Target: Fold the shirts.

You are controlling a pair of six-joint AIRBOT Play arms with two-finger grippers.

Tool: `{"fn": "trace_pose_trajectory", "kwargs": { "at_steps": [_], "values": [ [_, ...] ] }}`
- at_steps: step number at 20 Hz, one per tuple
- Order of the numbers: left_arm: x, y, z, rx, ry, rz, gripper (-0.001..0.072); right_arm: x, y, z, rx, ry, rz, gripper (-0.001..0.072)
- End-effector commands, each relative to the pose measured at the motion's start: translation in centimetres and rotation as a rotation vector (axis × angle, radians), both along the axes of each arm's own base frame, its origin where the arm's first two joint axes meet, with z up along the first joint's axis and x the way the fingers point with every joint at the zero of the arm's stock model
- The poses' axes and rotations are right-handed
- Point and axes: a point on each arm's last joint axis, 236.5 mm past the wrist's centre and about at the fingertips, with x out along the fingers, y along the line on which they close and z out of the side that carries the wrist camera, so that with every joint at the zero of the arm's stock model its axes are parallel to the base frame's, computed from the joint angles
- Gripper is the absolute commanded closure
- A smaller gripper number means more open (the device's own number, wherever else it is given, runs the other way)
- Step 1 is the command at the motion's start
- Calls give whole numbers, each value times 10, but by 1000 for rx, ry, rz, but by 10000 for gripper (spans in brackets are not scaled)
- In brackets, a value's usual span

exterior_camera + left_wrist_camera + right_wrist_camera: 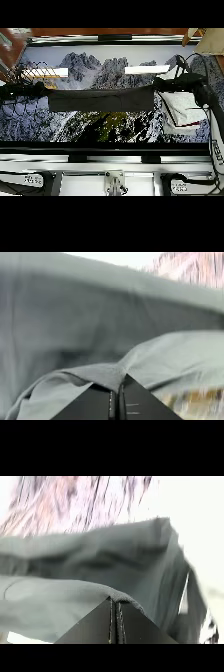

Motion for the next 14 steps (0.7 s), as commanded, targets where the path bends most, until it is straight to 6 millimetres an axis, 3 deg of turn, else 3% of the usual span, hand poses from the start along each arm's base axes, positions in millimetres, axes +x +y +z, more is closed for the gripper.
{"fn": "trace_pose_trajectory", "kwargs": {
  "at_steps": [1,4,5,6,7,8,9,10,11,13,14],
  "values": [
    [25,0,-21,-26,33,74,663,22,3,-33,-31,12,-29,633],
    [16,-7,-45,-54,104,46,655,16,3,-60,-49,73,-19,633],
    [12,-10,-49,-64,123,32,540,16,2,-61,-56,74,-17,632],
    [9,-12,-50,-70,133,23,302,16,0,-60,-57,73,-19,629],
    [6,-15,-47,-78,141,6,95,16,-2,-57,-59,69,-21,517],
    [1,-20,-40,-76,134,-48,71,14,-5,-53,-63,71,-19,192],
    [-2,-22,-33,-63,118,-102,77,9,-9,-49,-74,76,-8,108],
    [-3,-20,-27,-50,124,-112,113,2,-17,-47,-98,93,3,108],
    [-3,-18,-19,-36,125,-113,202,-7,-24,-49,-120,130,5,108],
    [-1,-18,-1,-21,95,-125,212,-33,-34,-65,-170,251,36,32],
    [0,-16,8,-14,83,-113,212,-45,-34,-72,-190,298,69,32]
  ]
}}
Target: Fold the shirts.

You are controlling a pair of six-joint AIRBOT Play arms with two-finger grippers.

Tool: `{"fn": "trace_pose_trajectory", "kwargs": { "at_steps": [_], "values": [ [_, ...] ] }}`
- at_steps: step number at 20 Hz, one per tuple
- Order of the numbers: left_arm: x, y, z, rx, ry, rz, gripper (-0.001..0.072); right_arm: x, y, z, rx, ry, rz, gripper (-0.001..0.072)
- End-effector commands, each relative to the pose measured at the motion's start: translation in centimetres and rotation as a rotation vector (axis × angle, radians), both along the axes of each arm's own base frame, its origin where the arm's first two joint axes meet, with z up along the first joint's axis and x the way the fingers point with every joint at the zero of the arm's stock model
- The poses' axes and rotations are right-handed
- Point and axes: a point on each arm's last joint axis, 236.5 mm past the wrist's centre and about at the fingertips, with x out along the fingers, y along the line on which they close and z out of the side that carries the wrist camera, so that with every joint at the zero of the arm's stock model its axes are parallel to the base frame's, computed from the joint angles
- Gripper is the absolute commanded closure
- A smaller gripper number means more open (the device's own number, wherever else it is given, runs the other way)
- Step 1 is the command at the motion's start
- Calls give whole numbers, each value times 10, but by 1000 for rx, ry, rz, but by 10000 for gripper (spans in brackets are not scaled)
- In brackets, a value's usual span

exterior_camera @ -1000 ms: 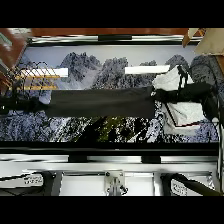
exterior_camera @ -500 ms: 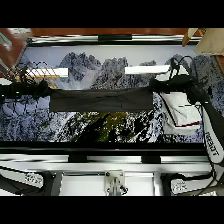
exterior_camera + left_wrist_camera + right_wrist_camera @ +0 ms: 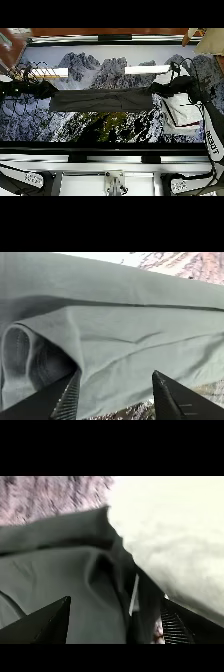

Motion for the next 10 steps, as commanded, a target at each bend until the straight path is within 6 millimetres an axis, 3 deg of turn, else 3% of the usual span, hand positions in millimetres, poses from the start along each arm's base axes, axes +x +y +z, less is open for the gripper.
{"fn": "trace_pose_trajectory", "kwargs": {
  "at_steps": [1,7,10],
  "values": [
    [-4,3,26,38,-20,-14,212,-39,-7,-21,-53,172,63,32],
    [-21,2,71,91,-84,-51,212,-28,22,-41,120,205,-10,32],
    [-23,0,86,101,-117,-53,212,-32,44,-56,167,250,-2,32]
  ]
}}
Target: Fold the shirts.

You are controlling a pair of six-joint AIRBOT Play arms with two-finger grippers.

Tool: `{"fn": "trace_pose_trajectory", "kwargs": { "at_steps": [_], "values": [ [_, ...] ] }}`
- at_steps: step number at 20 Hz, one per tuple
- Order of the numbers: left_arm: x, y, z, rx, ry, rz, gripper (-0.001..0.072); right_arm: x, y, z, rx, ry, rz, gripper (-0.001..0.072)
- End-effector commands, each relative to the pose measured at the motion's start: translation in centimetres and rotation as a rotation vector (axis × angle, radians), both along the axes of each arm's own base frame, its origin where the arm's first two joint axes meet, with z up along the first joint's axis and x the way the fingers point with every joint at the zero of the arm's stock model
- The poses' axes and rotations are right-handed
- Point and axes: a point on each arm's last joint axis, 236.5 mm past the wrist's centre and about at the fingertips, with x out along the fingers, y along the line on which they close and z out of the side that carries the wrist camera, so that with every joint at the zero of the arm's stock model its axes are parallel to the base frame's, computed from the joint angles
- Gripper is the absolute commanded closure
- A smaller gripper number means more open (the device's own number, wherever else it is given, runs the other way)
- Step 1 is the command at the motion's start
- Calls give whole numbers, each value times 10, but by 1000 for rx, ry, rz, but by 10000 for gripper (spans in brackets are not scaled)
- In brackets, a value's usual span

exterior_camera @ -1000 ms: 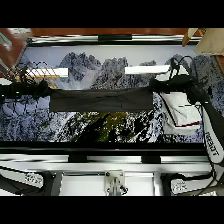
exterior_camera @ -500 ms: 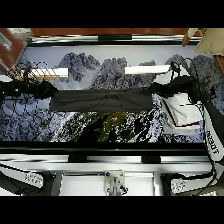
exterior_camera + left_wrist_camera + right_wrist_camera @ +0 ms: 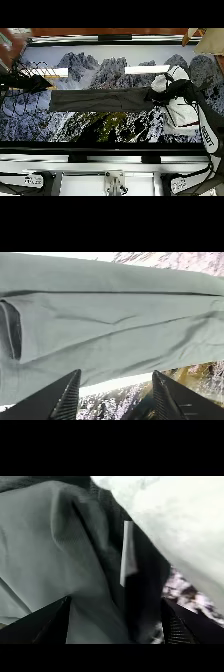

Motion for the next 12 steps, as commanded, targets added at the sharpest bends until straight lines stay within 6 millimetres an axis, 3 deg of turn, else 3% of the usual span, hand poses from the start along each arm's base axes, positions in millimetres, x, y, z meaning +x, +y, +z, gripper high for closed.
{"fn": "trace_pose_trajectory", "kwargs": {
  "at_steps": [1,2,3,4,5,6,8,9,10,11,12],
  "values": [
    [-5,-5,16,15,-29,-14,212,-6,28,-18,60,57,7,32],
    [-5,-10,16,15,-27,-24,212,-9,36,-23,61,72,17,33],
    [-5,-16,15,13,-24,-33,212,-12,42,-26,63,82,26,106],
    [-5,-22,15,11,-22,-45,212,-13,46,-25,63,84,35,272],
    [-6,-31,15,11,-23,-64,212,-14,48,-21,77,86,33,505],
    [-7,-40,15,11,-23,-85,212,-14,50,-15,90,83,29,627],
    [-9,-62,15,10,-22,-132,220,-8,47,12,89,21,28,632],
    [-12,-75,14,9,-20,-160,341,-4,47,32,85,-28,32,632],
    [-15,-90,11,7,-14,-194,513,-2,47,53,86,-71,33,632],
    [-18,-106,7,5,-4,-228,581,-2,48,74,90,-113,39,632],
    [-19,-122,0,3,6,-259,581,-5,51,93,96,-146,48,632]
  ]
}}
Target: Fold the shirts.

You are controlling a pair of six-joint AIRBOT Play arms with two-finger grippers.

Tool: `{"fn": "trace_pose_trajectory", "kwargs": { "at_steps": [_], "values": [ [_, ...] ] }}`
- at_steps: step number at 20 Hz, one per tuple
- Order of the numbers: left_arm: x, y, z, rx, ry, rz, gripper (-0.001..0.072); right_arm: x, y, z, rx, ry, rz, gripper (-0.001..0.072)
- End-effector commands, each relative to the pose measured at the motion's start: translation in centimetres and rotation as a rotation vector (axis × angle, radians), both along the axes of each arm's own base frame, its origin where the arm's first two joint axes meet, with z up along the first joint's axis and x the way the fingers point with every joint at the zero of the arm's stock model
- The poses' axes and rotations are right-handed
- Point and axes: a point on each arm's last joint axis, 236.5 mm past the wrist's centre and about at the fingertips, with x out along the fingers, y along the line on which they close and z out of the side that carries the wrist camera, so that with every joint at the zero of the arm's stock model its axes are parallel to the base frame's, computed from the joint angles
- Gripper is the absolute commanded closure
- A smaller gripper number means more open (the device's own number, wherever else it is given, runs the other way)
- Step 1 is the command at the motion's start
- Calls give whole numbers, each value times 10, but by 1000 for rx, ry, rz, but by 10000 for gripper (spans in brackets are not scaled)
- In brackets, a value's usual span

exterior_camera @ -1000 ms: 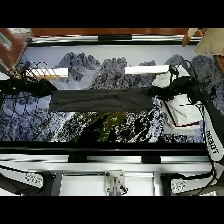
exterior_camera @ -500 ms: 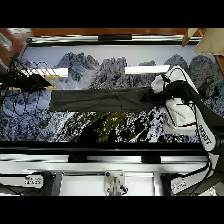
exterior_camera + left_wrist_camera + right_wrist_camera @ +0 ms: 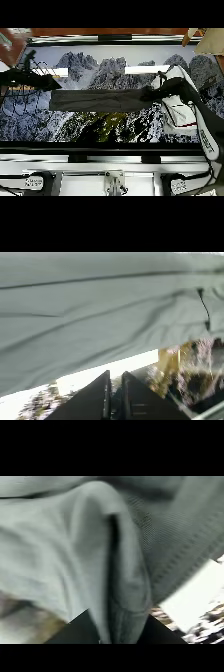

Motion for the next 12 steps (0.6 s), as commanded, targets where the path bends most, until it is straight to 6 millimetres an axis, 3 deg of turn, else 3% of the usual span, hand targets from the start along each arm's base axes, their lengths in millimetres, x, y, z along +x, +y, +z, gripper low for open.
{"fn": "trace_pose_trajectory", "kwargs": {
  "at_steps": [1,2,6,12],
  "values": [
    [-7,-55,-19,-4,34,-96,619,-4,7,64,17,-124,17,632],
    [-7,-73,-31,-11,58,-101,656,-9,10,82,34,-147,24,632],
    [-14,-145,-68,-42,102,-169,662,-34,15,146,57,-238,52,632],
    [-33,-260,-79,-222,118,-197,663,-80,21,201,76,-286,95,632]
  ]
}}
